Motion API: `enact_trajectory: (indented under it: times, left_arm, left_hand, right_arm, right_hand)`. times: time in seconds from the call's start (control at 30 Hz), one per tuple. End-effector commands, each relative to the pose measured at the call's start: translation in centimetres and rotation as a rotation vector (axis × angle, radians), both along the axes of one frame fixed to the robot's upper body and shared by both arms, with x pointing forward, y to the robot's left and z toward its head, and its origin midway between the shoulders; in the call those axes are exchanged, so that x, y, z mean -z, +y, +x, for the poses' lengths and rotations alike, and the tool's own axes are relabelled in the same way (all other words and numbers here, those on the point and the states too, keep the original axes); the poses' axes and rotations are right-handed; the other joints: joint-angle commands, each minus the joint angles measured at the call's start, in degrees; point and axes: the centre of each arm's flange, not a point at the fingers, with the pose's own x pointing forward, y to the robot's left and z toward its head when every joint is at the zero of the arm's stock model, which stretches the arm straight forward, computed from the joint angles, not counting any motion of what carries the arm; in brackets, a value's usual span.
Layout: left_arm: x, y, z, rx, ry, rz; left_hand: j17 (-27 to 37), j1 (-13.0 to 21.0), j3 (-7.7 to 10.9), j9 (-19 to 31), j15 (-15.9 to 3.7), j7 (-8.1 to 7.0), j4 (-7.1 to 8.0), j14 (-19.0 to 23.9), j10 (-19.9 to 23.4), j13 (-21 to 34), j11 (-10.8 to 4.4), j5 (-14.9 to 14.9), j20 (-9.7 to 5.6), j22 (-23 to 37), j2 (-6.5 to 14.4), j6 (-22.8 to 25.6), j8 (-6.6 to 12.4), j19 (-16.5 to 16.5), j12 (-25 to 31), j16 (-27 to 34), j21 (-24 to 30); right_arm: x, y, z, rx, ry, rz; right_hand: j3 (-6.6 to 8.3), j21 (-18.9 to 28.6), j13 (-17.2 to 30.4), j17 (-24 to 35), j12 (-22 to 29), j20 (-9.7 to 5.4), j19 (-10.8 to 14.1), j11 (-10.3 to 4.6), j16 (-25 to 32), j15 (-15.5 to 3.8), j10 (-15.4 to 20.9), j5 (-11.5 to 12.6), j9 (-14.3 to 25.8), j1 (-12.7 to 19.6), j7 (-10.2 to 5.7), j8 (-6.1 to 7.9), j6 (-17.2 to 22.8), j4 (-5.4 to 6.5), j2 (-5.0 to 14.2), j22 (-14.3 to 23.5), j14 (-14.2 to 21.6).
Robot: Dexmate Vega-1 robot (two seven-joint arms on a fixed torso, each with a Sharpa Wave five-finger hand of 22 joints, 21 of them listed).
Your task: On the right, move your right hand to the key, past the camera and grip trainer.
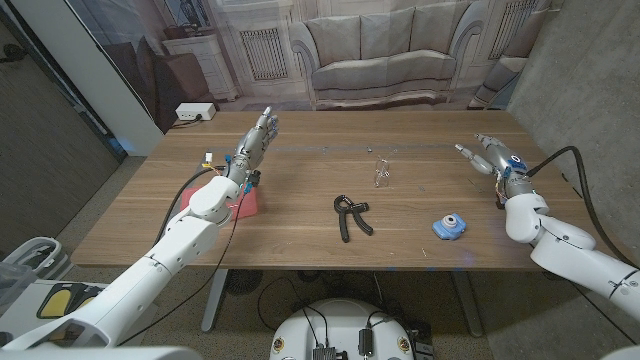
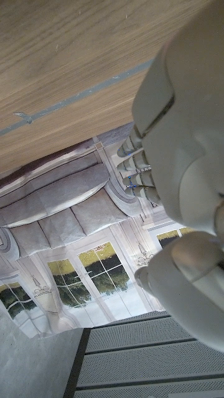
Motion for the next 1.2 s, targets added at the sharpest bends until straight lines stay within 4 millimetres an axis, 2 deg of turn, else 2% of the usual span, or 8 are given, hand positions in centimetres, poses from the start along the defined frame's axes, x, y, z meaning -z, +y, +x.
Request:
enact_trajectory:
  times: [0.03,1.2]
  left_arm:
    - [-0.1,0.0,-0.1,-0.002,0.004,0.003]
    - [0.3,0.7,-0.2,-0.008,0.014,-0.002]
  left_hand:
    - [0.16,0.2,-0.28,0.15,-0.13,0.01,-0.04,0.39,0.27,0.21,-0.01,-0.05,-1.94,0.16,0.13,0.6,-0.15,-0.42,-0.13,-0.02,-0.05]
    - [0.17,0.33,-0.59,0.16,-0.04,-0.12,-0.07,0.26,0.3,0.21,-0.18,-0.17,-1.42,0.19,0.31,0.66,-0.27,-0.78,-0.24,-0.11,-0.13]
  right_arm:
    - [0.5,-0.5,0.6,0.063,0.049,-0.028]
    - [2.5,-0.2,3.0,0.101,0.222,-0.007]
  right_hand:
    - [-0.21,-0.13,0.15,0.1,-0.23,-1.23,-0.24,0.08,0.17,-0.11,-0.19,0.22,0.26,-0.05,-0.02,-0.34,-0.5,0.01,0.29,0.22,-0.34]
    - [-0.52,0.62,0.15,0.07,0.28,-1.49,1.63,0.25,0.71,-0.18,0.69,0.37,0.27,-0.17,-0.03,0.13,-0.06,-0.11,0.45,0.17,1.05]
